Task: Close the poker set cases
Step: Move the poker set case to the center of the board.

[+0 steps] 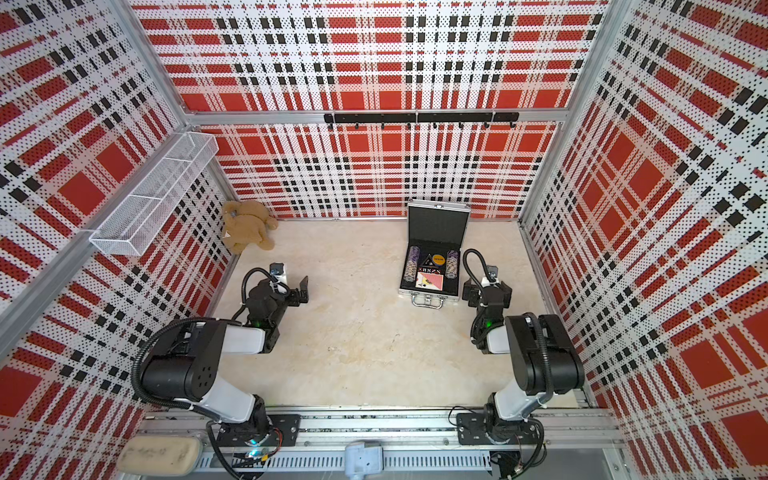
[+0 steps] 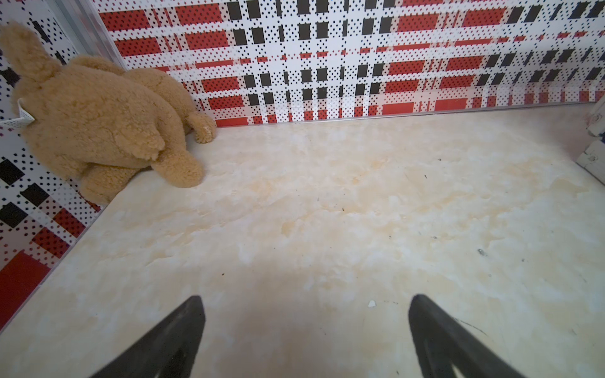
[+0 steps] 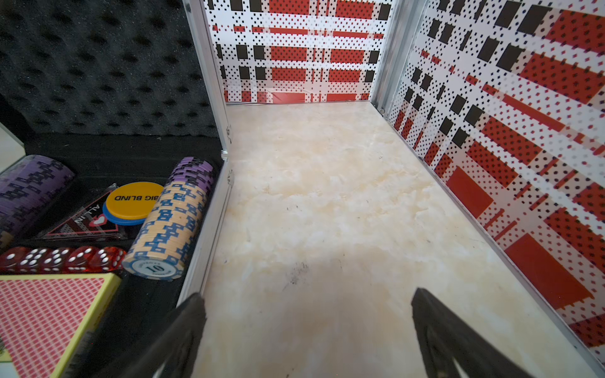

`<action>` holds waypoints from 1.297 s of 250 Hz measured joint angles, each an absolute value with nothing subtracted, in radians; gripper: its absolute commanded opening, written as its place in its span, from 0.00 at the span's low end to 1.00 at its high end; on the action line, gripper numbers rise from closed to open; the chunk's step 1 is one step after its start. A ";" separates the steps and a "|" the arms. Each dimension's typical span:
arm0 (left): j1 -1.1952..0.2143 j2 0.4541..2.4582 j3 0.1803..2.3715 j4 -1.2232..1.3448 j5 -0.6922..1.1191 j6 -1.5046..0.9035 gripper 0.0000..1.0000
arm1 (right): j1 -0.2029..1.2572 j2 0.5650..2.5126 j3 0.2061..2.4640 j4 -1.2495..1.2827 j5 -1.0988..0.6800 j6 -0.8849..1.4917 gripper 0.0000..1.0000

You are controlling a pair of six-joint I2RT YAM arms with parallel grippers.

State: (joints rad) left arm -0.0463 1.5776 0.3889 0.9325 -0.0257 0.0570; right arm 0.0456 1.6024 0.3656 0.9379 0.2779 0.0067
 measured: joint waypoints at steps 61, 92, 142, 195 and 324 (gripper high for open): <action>-0.046 1.578 0.389 0.933 -0.026 0.057 0.99 | 0.046 1.602 0.366 0.938 0.278 0.007 1.00; -0.046 1.578 0.389 0.933 -0.026 0.057 0.99 | 0.046 1.602 0.366 0.938 0.278 0.007 1.00; -0.046 1.554 0.392 0.891 -0.026 0.056 0.99 | 0.058 1.559 0.366 0.892 0.276 -0.011 1.00; -0.065 1.357 0.508 0.606 -0.032 0.052 0.99 | 0.094 1.314 0.521 0.478 0.268 0.027 1.00; -0.325 1.383 0.739 0.060 0.041 -0.193 0.99 | 0.094 1.456 0.822 -0.280 0.009 0.215 0.84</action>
